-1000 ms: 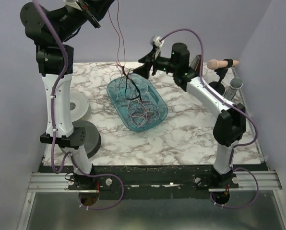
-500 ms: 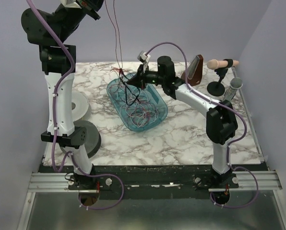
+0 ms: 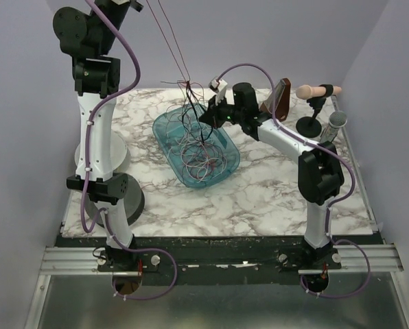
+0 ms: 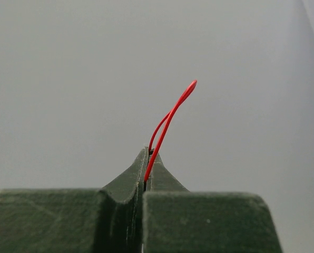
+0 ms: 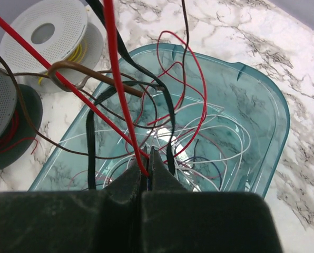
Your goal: Wrap the cables
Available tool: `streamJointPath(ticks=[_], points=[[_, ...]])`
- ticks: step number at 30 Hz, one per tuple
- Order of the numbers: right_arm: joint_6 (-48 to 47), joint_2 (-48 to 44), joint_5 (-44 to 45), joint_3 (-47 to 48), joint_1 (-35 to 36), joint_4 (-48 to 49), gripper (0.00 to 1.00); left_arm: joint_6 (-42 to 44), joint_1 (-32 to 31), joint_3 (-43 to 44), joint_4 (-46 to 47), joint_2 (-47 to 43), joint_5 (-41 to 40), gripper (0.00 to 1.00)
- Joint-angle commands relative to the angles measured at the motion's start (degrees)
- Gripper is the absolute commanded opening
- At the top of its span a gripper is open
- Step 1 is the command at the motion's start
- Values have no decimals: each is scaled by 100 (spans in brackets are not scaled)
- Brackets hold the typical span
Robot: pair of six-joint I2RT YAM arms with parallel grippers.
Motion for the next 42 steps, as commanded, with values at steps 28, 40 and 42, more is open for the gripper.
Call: streamJointPath(ticks=[28, 40, 42], points=[[-181, -2142, 896, 94, 870, -756, 79, 692, -183, -946, -1189, -846, 533, 0], [701, -1044, 3199, 586, 1399, -729, 78, 630, -280, -964, -899, -767, 462, 0], [533, -886, 3281, 708, 1364, -764, 78, 578, -280, -964, -873, -767, 480, 0]])
